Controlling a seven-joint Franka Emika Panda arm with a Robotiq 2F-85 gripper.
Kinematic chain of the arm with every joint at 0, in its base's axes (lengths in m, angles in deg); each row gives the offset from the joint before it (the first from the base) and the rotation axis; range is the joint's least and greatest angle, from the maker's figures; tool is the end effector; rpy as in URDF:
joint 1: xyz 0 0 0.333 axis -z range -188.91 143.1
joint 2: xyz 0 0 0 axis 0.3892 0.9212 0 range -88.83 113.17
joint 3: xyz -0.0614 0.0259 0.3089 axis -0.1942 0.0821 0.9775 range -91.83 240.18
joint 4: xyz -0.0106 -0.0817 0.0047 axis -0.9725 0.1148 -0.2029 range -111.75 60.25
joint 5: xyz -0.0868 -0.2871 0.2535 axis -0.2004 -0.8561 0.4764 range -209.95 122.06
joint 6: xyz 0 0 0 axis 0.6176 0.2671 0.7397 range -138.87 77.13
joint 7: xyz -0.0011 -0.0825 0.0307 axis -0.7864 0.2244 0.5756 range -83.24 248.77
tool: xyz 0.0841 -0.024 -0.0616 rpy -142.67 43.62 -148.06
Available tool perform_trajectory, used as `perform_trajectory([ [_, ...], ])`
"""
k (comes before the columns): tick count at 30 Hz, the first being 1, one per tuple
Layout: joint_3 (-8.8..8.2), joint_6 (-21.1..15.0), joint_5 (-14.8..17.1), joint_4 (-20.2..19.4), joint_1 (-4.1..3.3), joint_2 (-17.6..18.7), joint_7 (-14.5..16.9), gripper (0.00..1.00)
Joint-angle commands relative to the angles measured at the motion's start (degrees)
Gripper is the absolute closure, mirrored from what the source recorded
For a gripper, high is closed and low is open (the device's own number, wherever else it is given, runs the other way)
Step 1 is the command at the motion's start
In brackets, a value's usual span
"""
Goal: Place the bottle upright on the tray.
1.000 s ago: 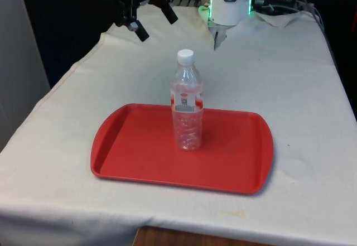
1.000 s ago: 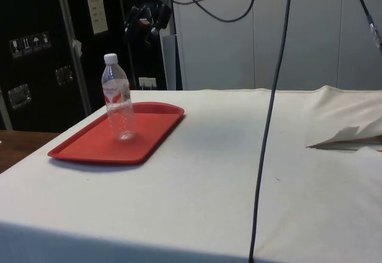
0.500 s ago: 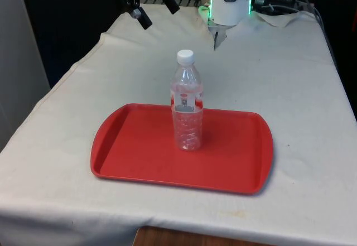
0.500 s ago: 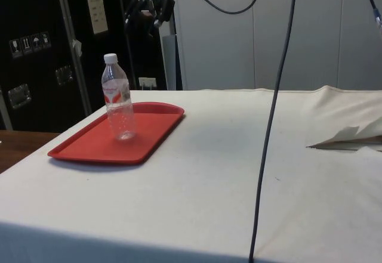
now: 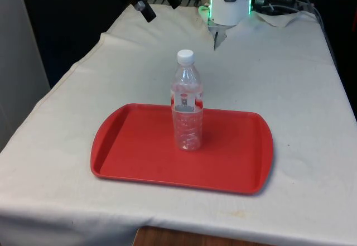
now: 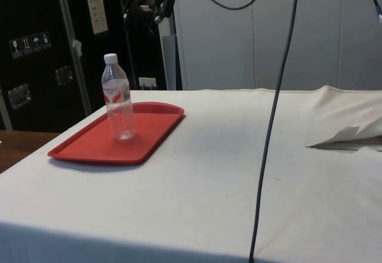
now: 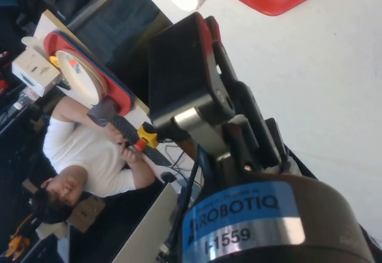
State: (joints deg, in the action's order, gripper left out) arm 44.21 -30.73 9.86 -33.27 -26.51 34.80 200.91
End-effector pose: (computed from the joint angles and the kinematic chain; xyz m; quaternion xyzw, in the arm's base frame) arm 0.6185 -0.1986 0.3923 -0.7615 -0.5532 -0.2931 0.1679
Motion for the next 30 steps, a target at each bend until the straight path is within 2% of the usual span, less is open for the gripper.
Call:
perform_trajectory([
  [1, 0.0, 0.0, -0.23, 0.0, -0.11, -0.11, 0.11, 0.0],
  [2, -0.17, -0.97, -1.03, -0.34, -0.63, -0.57, 0.23, 0.0],
  [8, -0.17, -1.2, -2.46, -0.4, -1.09, -1.15, 1.26, 0.0],
  [11, -0.17, -1.26, -3.15, -0.4, -1.26, -1.38, 1.66, 0.0],
  [12, 0.06, -0.11, -2.35, 0.0, -0.74, -0.92, 1.55, 0.0],
  [13, -0.17, -1.26, -3.32, -0.4, -1.38, -1.49, 1.78, 0.0],
  [17, -0.17, -1.32, -4.41, -0.46, -1.72, -1.89, 2.46, 0.0],
  [20, -0.11, -1.32, -5.16, -0.46, -1.89, -2.18, 2.81, 0.0],
  [21, 0.06, -0.11, -4.47, 0.0, -1.38, -1.72, 2.69, 0.0],
  [22, -0.11, -1.38, -5.39, -0.46, -1.95, -2.23, 2.86, 0.0],
  [26, -0.11, -1.38, -6.47, -0.52, -2.35, -2.69, 3.44, 0.0],
  [28, -0.06, -1.38, -6.93, -0.52, -2.41, -2.86, 3.61, 0.0],
  [29, 0.11, -0.17, -6.3, -0.06, -1.89, -2.41, 3.61, 0.0],
  [30, -0.06, -1.38, -7.16, -0.52, -2.52, -2.92, 3.72, 0.0],
])
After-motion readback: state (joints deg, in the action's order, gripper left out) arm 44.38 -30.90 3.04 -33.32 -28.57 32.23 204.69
